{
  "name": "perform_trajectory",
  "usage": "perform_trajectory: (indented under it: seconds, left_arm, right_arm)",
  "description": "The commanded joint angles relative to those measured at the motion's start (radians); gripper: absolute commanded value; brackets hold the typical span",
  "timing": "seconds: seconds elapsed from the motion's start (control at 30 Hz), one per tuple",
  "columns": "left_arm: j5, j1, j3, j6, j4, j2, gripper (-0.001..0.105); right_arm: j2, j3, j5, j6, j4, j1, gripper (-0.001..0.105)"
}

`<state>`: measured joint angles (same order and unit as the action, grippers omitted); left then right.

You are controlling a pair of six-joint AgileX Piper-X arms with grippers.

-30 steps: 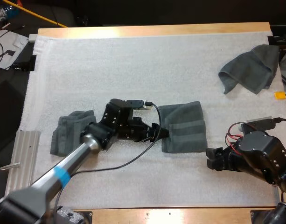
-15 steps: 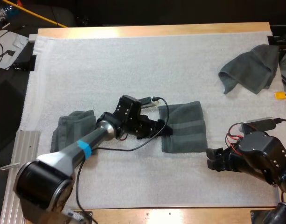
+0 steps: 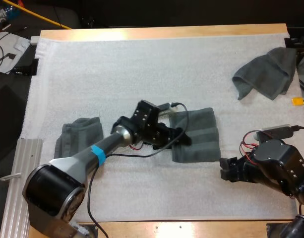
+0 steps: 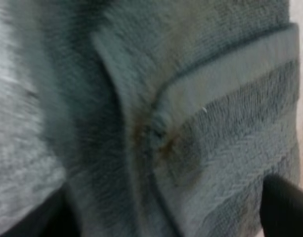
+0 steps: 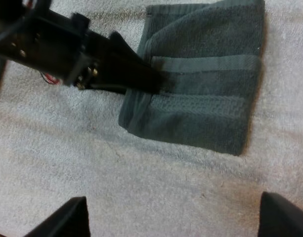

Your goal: Pick towel from pile, fold and stack

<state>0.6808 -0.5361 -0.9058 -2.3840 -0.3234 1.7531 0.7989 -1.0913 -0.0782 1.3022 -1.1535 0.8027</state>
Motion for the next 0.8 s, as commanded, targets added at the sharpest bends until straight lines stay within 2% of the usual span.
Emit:
perform_trajectory:
  seconds: [0.0, 0.17, 0.23, 0.33, 0.4, 0.43, 0.47, 0.57, 0.77]
  left_arm:
    - [-0.010, -0.050, -0.033, -0.039, -0.012, 0.020, 0.071]
    - [-0.003, -0.105, -0.081, -0.065, -0.018, 0.053, 0.070]
    - [-0.001, -0.119, -0.092, -0.069, -0.017, 0.059, 0.066]
    - [0.002, -0.128, -0.099, -0.069, -0.023, 0.057, 0.054]
    - [0.008, -0.127, -0.094, -0.068, -0.020, 0.057, 0.038]
    - [0.009, -0.127, -0.094, -0.068, -0.018, 0.059, 0.036]
    - [0.009, -0.127, -0.095, -0.056, -0.025, 0.059, 0.023]
    - [0.010, -0.128, -0.097, -0.025, -0.036, 0.056, 0.002]
    - [-0.028, -0.109, -0.099, 0.126, -0.122, -0.013, 0.000]
  right_arm:
    - [-0.004, -0.007, -0.005, 0.006, -0.010, 0.000, 0.067]
    - [-0.008, -0.007, -0.004, 0.004, -0.013, 0.001, 0.067]
    - [-0.010, -0.007, -0.003, 0.004, -0.013, 0.001, 0.067]
    - [-0.011, -0.006, -0.004, 0.003, -0.015, 0.000, 0.067]
    - [-0.009, -0.005, -0.008, 0.005, -0.013, 0.000, 0.067]
    - [-0.006, -0.005, -0.009, 0.006, -0.011, 0.001, 0.067]
    - [-0.007, -0.004, -0.008, 0.008, -0.008, -0.001, 0.067]
    - [-0.004, -0.005, -0.007, 0.006, -0.008, 0.000, 0.067]
    - [-0.002, -0.004, -0.007, 0.005, -0.011, -0.002, 0.067]
